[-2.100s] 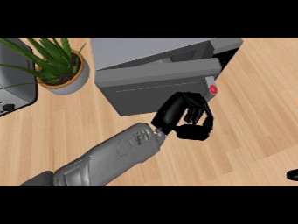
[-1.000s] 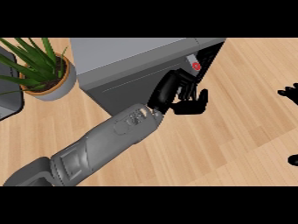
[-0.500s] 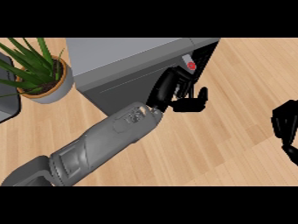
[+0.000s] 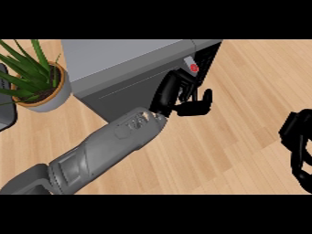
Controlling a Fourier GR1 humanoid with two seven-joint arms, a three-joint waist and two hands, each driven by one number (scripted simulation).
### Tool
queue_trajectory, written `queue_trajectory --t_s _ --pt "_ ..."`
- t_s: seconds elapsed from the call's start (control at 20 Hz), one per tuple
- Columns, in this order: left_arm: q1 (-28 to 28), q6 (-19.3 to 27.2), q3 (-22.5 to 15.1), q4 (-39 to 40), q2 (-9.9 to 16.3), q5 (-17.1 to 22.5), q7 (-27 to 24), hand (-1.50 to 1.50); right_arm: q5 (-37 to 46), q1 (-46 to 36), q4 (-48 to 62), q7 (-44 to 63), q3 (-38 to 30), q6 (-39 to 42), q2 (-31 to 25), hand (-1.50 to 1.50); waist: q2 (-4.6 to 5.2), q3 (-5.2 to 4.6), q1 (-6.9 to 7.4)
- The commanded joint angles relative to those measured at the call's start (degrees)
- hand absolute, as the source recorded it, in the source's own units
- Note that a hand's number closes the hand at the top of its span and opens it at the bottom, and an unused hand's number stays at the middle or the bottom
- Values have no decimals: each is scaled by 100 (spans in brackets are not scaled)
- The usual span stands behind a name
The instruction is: Pick up the milk, place it into the microwave and close the microwave
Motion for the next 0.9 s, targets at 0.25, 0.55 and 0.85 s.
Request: queue_trajectory --t_s 0.25,0.55,0.85 --pt "-519 70 35 223 -420 59 -26 150 -100 18 -424 -64 185 250 -8 150 63 18 -240" --pt "-217 930 656 281 -418 397 -236 150 -177 182 -588 39 199 153 -19 150 -11 -22 -3" --pt "296 104 1358 -189 -435 1590 273 150 -254 505 -852 458 890 383 -62 150 229 -103 231"
